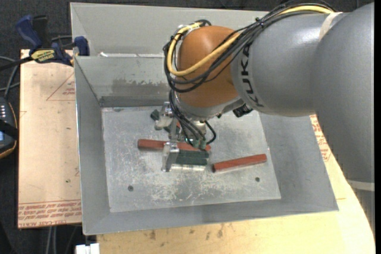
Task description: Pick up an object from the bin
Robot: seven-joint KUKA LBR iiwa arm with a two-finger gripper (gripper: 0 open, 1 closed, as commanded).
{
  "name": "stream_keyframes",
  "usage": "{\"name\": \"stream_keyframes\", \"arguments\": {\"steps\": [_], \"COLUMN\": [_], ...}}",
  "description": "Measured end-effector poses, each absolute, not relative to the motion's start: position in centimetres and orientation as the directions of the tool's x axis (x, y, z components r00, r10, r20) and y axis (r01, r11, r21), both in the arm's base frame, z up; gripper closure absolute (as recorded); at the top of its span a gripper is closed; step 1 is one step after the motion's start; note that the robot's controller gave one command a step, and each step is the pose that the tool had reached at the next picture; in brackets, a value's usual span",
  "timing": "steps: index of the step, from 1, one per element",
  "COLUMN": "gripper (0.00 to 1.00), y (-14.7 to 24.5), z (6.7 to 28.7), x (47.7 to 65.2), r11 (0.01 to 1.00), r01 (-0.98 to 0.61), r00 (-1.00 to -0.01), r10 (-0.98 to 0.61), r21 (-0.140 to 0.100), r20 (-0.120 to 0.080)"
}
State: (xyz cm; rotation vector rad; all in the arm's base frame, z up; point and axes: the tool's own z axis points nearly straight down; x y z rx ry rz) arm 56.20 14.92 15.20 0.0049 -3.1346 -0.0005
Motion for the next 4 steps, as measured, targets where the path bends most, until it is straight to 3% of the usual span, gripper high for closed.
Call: {"name": "stream_keyframes", "arguments": {"steps": [1, 2, 3, 4], "gripper": [0.0, 1.0, 1.0, 1.0], "y": [14.9, 13.1, 13.1, 11.6], "z": [15.6, 7.9, 7.9, 20.5], "x": [56.4, 59.3, 59.3, 62.9], "r11": [1.0, 1.0, 1.0, 1.0], "r01": [0.0, 0.028, 0.028, 0.005], "r00": [-1.0, -0.999, -0.999, -1.0], "r10": [0.0, 0.029, 0.028, 0.005], "r21": [0.001, 0.007, 0.008, 0.001], "r20": [0.0, -0.021, -0.021, -0.004]}}
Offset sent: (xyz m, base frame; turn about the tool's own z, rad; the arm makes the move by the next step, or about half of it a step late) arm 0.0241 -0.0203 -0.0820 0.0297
